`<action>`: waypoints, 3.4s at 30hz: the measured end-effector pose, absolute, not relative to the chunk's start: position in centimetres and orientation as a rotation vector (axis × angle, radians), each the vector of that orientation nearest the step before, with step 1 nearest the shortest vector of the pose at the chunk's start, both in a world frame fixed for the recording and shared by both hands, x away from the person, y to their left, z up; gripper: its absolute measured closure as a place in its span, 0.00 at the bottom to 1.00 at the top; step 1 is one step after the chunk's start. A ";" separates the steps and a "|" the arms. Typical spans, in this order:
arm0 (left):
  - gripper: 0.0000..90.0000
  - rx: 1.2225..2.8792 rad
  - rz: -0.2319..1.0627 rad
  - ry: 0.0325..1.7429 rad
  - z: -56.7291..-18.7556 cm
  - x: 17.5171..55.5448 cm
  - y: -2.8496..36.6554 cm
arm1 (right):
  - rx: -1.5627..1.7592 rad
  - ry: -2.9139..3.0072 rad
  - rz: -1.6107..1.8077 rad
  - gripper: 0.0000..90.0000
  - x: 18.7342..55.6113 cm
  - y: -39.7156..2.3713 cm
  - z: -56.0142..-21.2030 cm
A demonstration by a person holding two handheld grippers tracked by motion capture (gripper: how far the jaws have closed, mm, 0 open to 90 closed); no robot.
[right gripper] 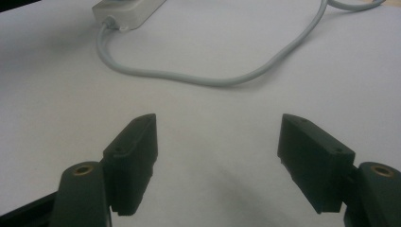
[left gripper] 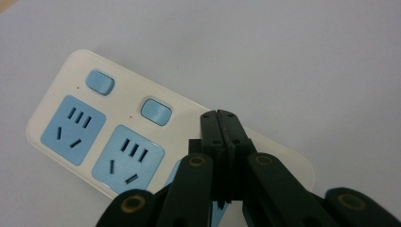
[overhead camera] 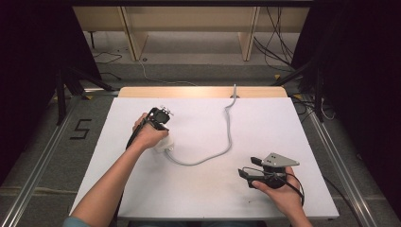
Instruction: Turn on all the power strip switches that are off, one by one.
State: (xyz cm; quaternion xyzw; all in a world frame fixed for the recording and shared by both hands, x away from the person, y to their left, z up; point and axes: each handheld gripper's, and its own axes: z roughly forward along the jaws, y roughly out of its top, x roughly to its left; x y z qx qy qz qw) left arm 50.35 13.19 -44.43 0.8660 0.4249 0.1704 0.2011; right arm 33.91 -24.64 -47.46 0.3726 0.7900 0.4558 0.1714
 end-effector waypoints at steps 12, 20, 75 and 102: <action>1.00 2.394 0.445 1.198 -44.3 50.5 13.6 | 1.062 2.236 1.297 0.34 33.9 -24.7 -47.4; 1.00 2.323 0.463 1.201 -43.7 50.8 14.3 | 1.054 2.241 1.300 0.34 33.9 -24.6 -47.4; 1.00 2.313 0.505 1.262 -43.4 54.8 16.5 | 1.064 2.249 1.295 0.34 34.0 -24.8 -47.6; 1.00 2.287 0.547 1.291 -44.0 56.6 16.8 | 1.068 2.247 1.296 0.34 34.0 -24.8 -47.6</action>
